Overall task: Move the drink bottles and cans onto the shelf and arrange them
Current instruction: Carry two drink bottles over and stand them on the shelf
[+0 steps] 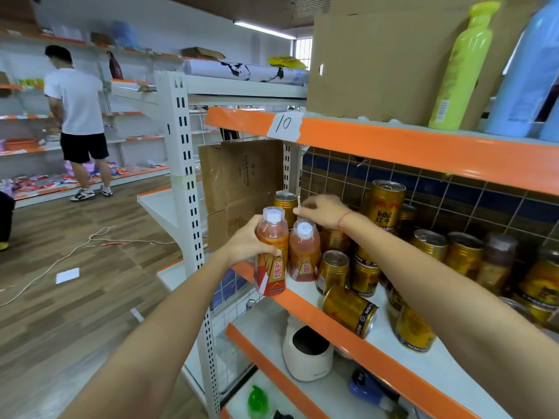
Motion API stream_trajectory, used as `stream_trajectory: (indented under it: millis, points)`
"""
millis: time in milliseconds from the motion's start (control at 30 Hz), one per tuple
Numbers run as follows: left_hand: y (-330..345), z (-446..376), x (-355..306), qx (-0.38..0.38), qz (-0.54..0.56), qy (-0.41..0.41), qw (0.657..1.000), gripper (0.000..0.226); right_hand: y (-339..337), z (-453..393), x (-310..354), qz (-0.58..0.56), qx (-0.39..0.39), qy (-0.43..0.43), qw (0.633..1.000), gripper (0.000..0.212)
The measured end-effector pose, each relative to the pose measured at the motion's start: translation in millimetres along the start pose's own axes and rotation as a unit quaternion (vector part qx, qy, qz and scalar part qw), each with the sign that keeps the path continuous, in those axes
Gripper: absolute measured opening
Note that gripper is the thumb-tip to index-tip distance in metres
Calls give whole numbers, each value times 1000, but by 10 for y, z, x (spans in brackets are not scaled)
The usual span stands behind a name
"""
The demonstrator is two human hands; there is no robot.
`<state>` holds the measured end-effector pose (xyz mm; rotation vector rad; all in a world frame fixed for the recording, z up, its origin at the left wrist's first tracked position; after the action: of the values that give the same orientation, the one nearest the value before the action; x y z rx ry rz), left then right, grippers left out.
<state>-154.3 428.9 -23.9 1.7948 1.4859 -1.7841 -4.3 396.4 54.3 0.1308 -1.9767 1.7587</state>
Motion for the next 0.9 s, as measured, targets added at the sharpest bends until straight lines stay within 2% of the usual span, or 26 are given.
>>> stream_trajectory:
  millis: [67,167,333,433,633,800,900]
  points:
    - [27,0,-6,-12,1,3,1000,82,248,104,-28,-36,10,-12,999,49]
    - [44,-2,-16,-32,13,5,999,80,299,217,-142,-102,-89,20,991,48]
    - [78,-17,-53,-24,-1,14,1000,78,34,279,-83,43,-206,8,978,45]
    - [116,-16,-73,-24,7,15,1000,78,-42,290,-106,71,-227,12,971,44]
    - [177,-56,-94,-15,13,17,1000,78,-43,222,-284,-4,-175,32,984,50]
    - [216,-95,-88,-13,13,17,1000,79,177,148,-373,-113,-42,32,992,57]
    - [210,-103,-72,-13,11,15,1000,79,289,142,-409,-127,27,13,991,69]
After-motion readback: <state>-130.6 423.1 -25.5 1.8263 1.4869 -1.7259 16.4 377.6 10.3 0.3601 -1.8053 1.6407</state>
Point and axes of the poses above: each hand's wrist, its own z-axis away from the middle knuckle, its own y-axis out of the palm, x = y × z, the point moved 10 cm from there along -z, towards the middle knuckle, and after that the axes turned 12 degrees about y, right-handed, at the moved point
